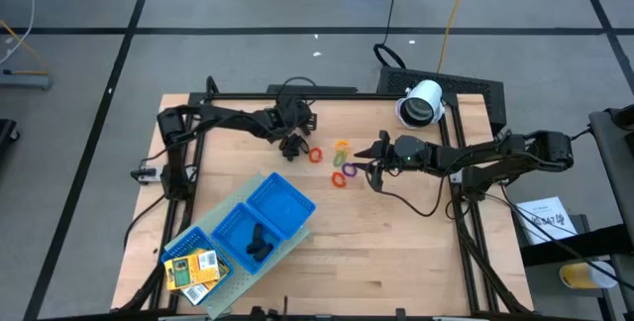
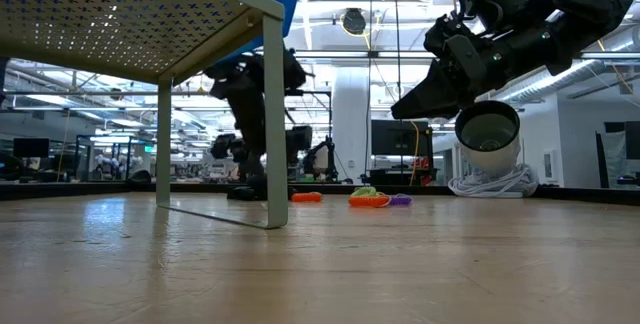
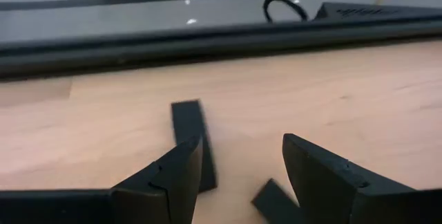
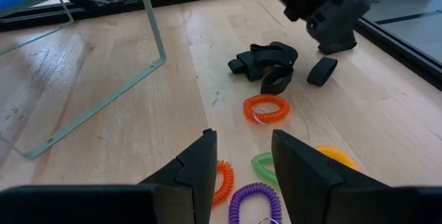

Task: Pick & Place Office Desk Supplies
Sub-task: Put the black rubber band into the center blue basket on the shelf

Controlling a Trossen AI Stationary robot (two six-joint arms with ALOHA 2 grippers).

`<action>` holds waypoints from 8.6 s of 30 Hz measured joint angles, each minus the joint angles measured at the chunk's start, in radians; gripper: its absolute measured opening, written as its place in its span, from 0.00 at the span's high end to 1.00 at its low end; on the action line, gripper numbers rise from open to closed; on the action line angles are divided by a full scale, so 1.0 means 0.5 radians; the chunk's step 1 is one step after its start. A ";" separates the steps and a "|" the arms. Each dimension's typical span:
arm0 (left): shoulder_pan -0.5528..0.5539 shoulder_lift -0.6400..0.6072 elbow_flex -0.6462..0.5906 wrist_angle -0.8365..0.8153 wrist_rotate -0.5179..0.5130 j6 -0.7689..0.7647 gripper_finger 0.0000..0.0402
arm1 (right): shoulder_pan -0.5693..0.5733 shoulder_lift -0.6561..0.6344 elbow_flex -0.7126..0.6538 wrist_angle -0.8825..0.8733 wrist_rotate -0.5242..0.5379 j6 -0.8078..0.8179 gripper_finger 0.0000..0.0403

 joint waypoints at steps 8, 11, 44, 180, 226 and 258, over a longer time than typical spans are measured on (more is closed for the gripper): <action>0.080 0.064 0.000 -0.063 0.023 -0.156 0.47 | 0.000 0.000 -0.001 0.000 -0.004 0.000 0.68; 0.100 0.066 0.000 -0.043 0.041 -0.153 0.47 | 0.000 0.001 0.000 0.000 -0.004 0.000 0.68; 0.217 0.057 0.020 -0.144 0.356 -0.213 0.95 | 0.000 0.000 0.000 -0.001 -0.006 0.050 0.68; -0.439 -0.204 0.085 -0.690 0.329 0.025 0.54 | 0.000 0.000 -0.001 -0.016 0.061 0.111 0.68; -0.423 -0.056 0.086 -0.721 0.238 -0.036 0.54 | 0.000 0.000 0.000 -0.015 0.062 0.104 0.68; -0.485 -0.359 0.085 -0.665 0.239 0.093 0.91 | 0.000 0.000 -0.001 -0.015 0.062 0.104 0.68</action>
